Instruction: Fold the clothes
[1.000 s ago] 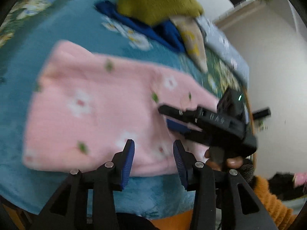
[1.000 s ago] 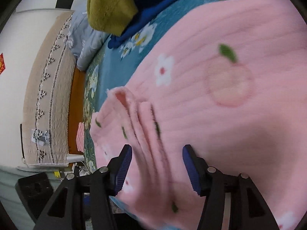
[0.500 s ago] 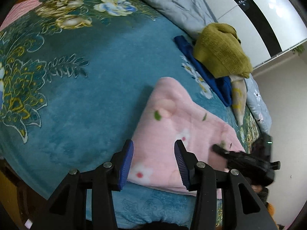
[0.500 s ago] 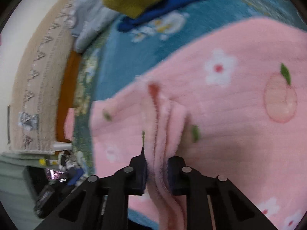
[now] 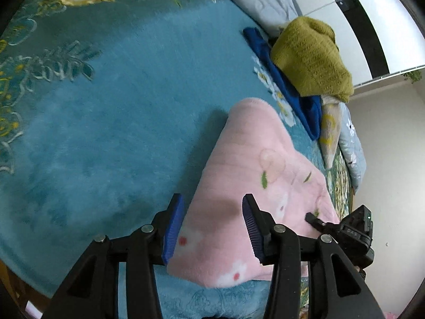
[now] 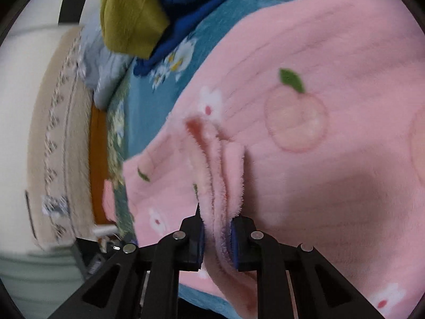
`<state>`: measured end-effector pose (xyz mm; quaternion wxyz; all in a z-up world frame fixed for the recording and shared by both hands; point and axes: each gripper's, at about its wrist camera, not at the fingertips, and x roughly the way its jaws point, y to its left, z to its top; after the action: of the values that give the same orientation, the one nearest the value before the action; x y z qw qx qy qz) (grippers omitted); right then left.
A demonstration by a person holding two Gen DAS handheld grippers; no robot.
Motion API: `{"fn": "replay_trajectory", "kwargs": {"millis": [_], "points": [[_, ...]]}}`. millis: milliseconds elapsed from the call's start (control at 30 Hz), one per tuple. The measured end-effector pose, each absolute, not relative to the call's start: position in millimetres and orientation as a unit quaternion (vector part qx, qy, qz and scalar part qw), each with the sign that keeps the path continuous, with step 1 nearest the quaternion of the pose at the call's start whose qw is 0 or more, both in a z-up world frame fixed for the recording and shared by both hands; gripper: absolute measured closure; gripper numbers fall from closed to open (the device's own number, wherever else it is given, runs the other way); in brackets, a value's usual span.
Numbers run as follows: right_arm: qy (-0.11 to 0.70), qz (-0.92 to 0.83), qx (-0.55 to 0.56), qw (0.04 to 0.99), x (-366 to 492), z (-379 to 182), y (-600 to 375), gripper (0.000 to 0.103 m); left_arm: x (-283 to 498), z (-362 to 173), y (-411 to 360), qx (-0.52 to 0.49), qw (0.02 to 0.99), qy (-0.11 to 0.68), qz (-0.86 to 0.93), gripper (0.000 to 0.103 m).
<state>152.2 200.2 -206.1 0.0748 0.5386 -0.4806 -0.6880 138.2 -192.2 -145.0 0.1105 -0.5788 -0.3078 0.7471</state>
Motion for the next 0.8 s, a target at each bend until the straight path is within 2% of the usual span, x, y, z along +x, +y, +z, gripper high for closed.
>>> {"fn": "replay_trajectory", "kwargs": {"millis": [133,333,800], "points": [[-0.476,-0.704,0.521,0.08,156,-188,209,0.086,130,-153,-190,-0.576,0.124,-0.326,0.739,0.055],[-0.479,-0.689,0.542,0.045,171,-203,226,0.086,124,-170,-180,-0.578,0.143,-0.354,0.721,0.051],[-0.46,-0.693,0.555,0.024,178,-200,227,0.086,110,-191,-153,-0.6,0.188,-0.364,0.687,0.052]]}}
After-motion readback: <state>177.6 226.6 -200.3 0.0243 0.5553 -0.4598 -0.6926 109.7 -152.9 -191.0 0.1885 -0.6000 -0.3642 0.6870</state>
